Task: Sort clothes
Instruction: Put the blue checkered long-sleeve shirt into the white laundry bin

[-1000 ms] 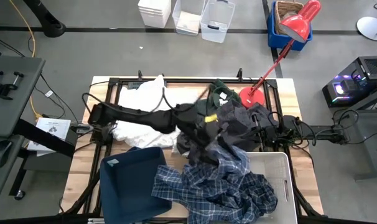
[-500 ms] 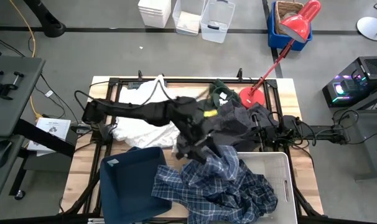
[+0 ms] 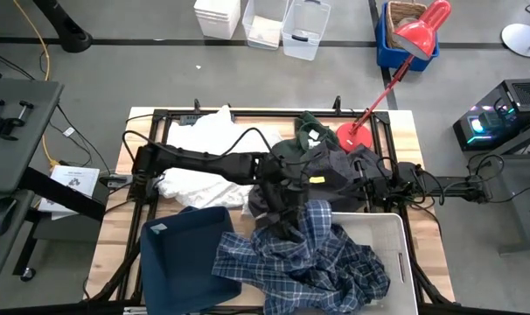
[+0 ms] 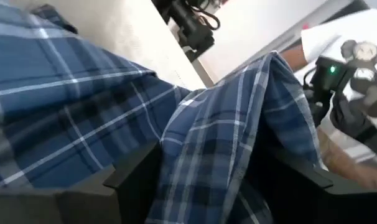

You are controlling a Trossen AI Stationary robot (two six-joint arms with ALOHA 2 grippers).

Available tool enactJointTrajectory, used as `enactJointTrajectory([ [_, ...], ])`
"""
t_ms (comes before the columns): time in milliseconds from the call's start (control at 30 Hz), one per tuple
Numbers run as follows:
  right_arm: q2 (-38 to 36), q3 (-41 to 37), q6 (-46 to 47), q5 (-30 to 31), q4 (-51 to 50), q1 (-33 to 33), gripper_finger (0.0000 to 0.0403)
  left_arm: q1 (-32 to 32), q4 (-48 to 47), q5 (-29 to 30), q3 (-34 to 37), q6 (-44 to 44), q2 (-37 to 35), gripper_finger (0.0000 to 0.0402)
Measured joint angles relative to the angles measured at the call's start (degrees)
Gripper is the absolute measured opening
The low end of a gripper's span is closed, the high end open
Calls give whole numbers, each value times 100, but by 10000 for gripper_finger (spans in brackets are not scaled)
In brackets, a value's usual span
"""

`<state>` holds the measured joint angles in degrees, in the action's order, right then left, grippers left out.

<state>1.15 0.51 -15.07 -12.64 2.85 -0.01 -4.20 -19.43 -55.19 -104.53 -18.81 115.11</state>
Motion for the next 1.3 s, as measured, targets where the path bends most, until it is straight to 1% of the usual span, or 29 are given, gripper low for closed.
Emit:
enactJointTrajectory([
  [200, 0, 0, 3, -31, 10, 2, 0, 15, 5, 13, 0, 262, -64, 245],
  [400, 0, 0, 4, -38, 8, 2, 0, 111, 0, -298, 2, 250, -158, 245],
  [900, 0, 0, 4, -38, 2, 2, 0, 358, 45, -370, 2, 300, -258, 245],
  [1000, 0, 0, 4, -38, 2, 2, 0, 389, 29, -501, 2, 298, -258, 245],
  [1167, 0, 0, 4, -36, 0, 2, 0, 513, -69, -908, 2, 300, -284, 245],
  [1233, 0, 0, 4, -36, 0, 2, 0, 613, -262, -1078, 2, 337, -350, 245],
  [1300, 0, 0, 2, -36, 0, 2, 0, 726, -701, -1100, 3, 664, -496, 245],
])
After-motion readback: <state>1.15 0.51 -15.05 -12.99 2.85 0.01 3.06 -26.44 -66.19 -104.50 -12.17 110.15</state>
